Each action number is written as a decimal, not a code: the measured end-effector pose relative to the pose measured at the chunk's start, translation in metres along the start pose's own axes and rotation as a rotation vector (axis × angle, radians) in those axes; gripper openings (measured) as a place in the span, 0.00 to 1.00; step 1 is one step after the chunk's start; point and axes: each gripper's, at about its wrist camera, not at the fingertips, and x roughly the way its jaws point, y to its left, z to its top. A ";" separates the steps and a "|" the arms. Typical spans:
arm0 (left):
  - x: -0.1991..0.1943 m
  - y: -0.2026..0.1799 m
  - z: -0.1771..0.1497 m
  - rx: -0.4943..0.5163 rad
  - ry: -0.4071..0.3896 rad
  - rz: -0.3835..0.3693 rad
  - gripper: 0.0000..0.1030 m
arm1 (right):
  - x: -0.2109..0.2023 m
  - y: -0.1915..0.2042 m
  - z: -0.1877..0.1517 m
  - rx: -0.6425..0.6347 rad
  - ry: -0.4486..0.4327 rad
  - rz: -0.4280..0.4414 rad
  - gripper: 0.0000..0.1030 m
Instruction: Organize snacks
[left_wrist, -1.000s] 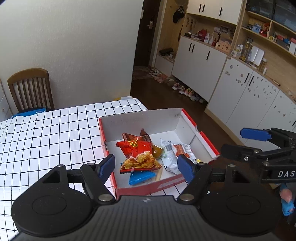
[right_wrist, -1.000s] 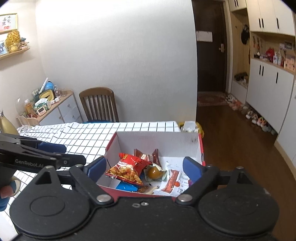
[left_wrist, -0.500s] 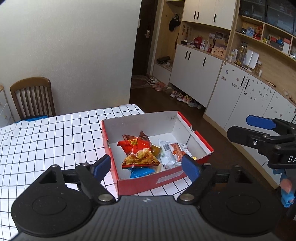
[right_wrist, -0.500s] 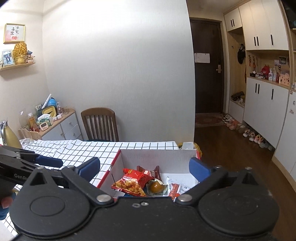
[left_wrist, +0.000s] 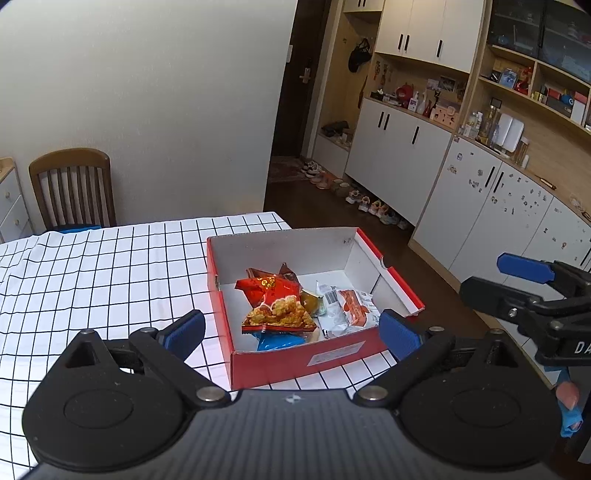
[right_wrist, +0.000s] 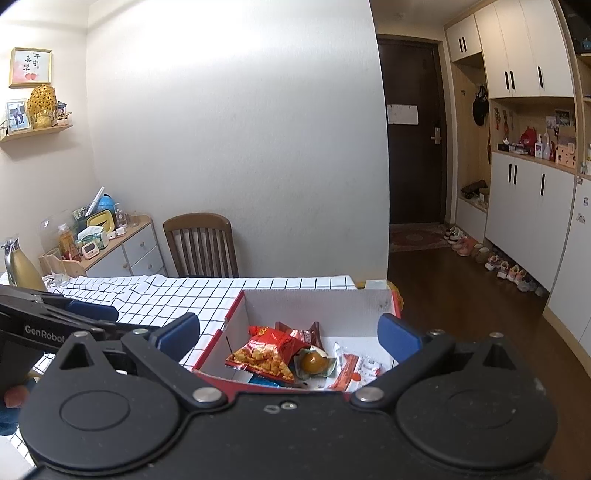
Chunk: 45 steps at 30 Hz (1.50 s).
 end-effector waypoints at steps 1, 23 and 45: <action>-0.001 -0.001 0.000 0.002 0.001 -0.004 0.98 | 0.000 0.000 -0.001 0.000 0.001 -0.003 1.00; -0.003 -0.003 -0.008 -0.015 0.009 0.008 0.98 | 0.000 0.000 -0.007 0.010 0.032 -0.014 1.00; -0.007 -0.006 -0.007 -0.021 0.002 -0.013 0.98 | 0.005 -0.002 -0.006 0.016 0.048 -0.018 1.00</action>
